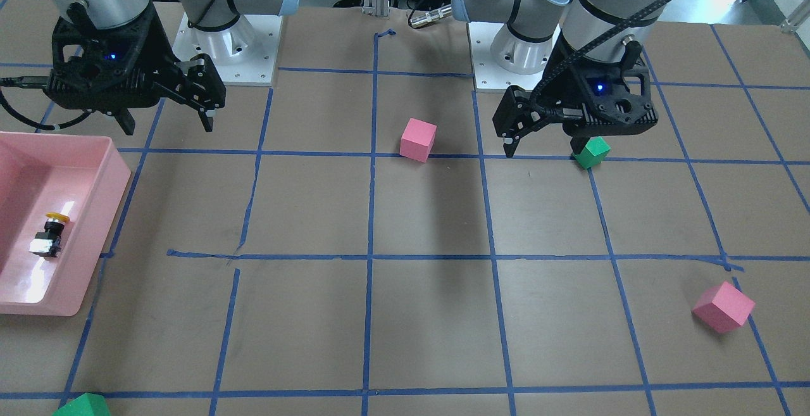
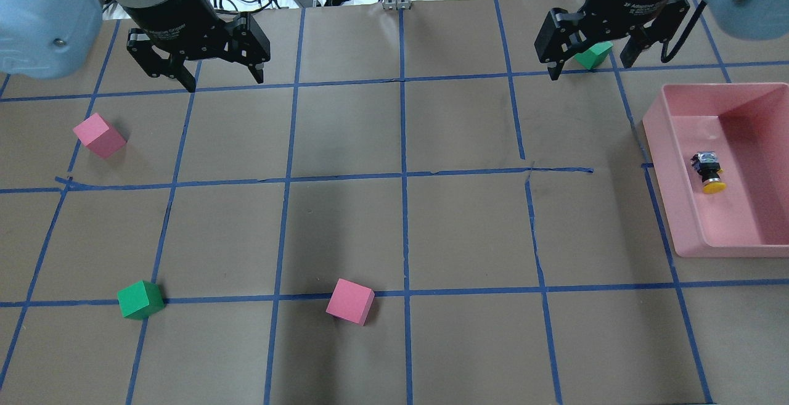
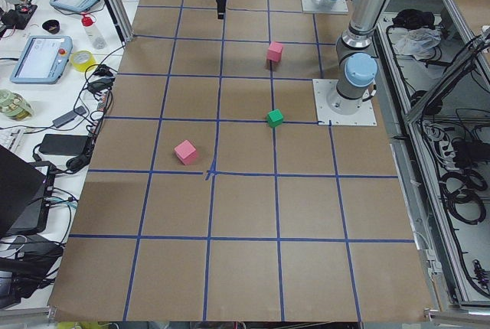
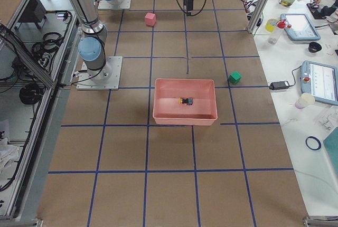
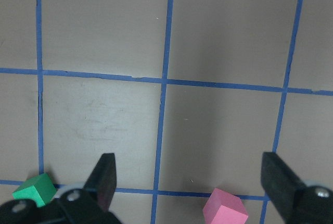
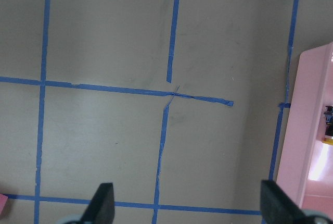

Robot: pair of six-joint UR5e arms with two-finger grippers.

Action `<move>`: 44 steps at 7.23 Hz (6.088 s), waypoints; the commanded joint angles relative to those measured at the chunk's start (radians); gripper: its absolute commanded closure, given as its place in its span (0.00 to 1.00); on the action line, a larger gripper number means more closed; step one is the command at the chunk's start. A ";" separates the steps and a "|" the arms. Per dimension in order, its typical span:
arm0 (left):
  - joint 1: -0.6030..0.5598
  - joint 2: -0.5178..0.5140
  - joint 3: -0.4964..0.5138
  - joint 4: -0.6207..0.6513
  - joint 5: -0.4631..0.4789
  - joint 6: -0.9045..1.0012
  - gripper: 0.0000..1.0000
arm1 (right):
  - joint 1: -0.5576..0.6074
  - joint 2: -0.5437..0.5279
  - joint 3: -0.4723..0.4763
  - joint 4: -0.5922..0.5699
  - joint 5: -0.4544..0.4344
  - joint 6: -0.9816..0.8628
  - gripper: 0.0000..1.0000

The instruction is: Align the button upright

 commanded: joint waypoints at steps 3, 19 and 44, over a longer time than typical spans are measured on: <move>-0.006 0.005 -0.012 0.060 -0.004 0.014 0.00 | 0.002 0.001 0.007 -0.002 0.000 -0.002 0.00; 0.000 0.069 -0.060 0.060 -0.061 0.031 0.00 | -0.107 0.024 0.011 -0.012 -0.021 -0.032 0.00; 0.007 0.070 -0.075 0.060 -0.005 0.074 0.00 | -0.635 0.408 0.359 -0.552 -0.104 -0.433 0.99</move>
